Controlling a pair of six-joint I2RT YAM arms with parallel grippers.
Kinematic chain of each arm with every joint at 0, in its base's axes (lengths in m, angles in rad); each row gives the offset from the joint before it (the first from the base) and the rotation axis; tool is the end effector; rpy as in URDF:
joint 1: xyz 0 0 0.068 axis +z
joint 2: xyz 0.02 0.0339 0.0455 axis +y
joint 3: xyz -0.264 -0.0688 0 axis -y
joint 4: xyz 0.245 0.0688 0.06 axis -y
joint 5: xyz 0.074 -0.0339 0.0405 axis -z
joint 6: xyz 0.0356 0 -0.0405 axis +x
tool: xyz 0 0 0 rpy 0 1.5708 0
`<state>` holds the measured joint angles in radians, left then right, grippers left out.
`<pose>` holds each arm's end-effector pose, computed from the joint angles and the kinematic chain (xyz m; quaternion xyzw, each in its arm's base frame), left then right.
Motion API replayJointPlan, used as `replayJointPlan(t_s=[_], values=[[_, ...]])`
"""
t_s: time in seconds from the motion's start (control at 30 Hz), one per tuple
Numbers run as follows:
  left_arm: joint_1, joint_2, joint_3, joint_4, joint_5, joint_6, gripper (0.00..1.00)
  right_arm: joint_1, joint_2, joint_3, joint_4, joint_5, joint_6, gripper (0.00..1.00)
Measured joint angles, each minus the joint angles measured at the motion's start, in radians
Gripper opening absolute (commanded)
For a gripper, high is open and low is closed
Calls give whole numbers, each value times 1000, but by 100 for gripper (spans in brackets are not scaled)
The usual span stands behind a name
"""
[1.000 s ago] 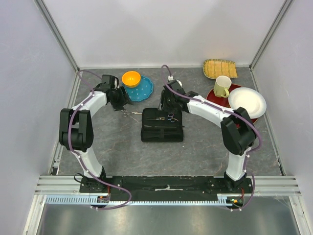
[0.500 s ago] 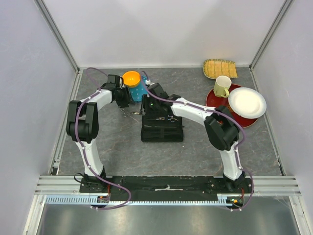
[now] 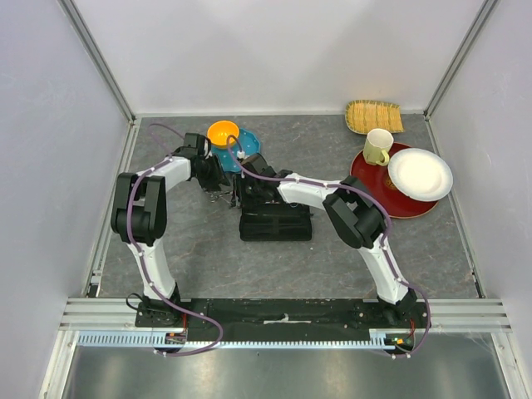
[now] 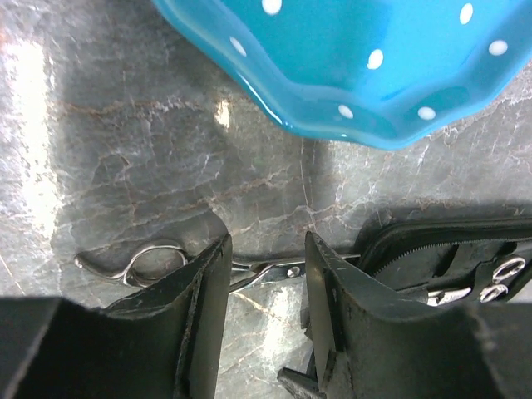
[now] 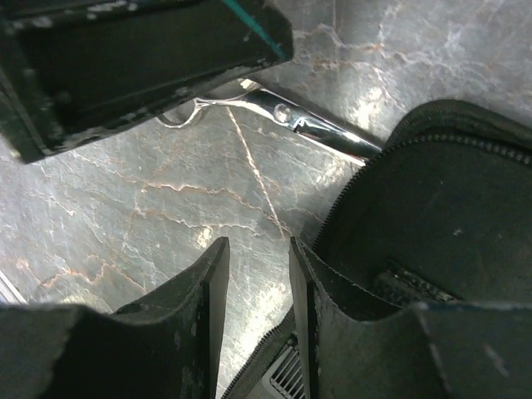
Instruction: Sort the hair-cutting tools
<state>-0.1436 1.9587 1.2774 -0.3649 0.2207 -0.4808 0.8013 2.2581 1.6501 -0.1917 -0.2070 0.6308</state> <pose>0.3972 -0.0653 0.1561 -0.1329 0.9511 -0.1804 0.2126 0.3417 0.3633 0.1488 -0.1172 0.9150 0.3178 0.2193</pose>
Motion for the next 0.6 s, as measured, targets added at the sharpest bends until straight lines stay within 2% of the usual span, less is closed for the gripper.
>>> replayJointPlan(t_s=[0.23, 0.6], values=[[-1, -38, -49, -35, 32, -6, 51, -8, -61, -73, -19, 69, 5, 44], [-17, -183, -247, -93, 144, -31, 51, -99, -123, -117, -156, 137, 16, 46]])
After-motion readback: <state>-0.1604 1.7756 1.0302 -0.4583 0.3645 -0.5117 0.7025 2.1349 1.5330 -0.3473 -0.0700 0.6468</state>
